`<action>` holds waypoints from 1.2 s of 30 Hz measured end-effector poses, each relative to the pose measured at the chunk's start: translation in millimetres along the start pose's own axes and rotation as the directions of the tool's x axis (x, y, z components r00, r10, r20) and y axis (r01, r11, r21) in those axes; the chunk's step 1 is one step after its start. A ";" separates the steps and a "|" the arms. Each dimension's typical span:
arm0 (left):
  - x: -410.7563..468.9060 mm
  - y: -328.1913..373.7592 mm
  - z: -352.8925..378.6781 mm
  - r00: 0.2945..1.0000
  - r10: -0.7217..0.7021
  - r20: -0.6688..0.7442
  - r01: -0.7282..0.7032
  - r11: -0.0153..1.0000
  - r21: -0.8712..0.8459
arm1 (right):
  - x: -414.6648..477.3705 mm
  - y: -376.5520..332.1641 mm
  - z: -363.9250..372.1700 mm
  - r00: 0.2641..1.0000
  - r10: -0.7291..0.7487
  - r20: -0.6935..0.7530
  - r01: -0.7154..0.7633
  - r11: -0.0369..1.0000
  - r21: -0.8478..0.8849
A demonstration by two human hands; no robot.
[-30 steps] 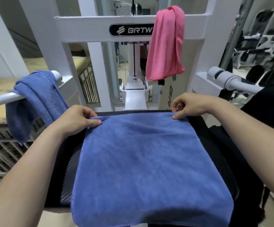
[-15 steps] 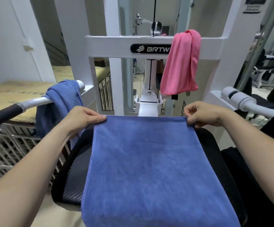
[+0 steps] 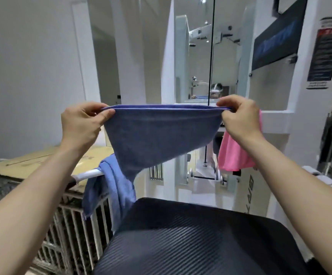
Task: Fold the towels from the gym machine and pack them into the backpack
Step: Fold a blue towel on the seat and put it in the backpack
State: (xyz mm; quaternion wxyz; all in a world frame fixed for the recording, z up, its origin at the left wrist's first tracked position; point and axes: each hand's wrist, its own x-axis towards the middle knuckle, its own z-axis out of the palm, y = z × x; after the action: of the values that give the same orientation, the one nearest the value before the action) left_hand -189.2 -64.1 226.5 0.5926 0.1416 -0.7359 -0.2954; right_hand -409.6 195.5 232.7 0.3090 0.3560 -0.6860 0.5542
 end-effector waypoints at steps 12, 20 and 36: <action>-253.5 -23.8 -53.1 0.858 -0.077 0.508 -0.089 0.951 0.296 | -236.3 60.3 -111.5 0.810 0.135 0.571 -0.017 0.978 -0.207; -323.1 6.2 -77.9 0.858 -0.144 0.493 -0.033 0.943 0.332 | -293.3 61.8 -155.1 0.807 -0.090 0.584 0.181 0.978 -0.099; -364.1 32.0 -58.8 0.428 -0.847 0.317 0.865 0.283 -0.414 | -295.5 60.1 -163.0 0.706 -0.173 0.686 0.397 0.899 -0.182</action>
State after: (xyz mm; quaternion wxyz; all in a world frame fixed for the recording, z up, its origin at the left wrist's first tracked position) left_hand -34.6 148.7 -34.1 0.3418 0.3415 -0.4440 -0.7545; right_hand -290.6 406.4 -9.9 0.1852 0.5756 -0.7652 0.2213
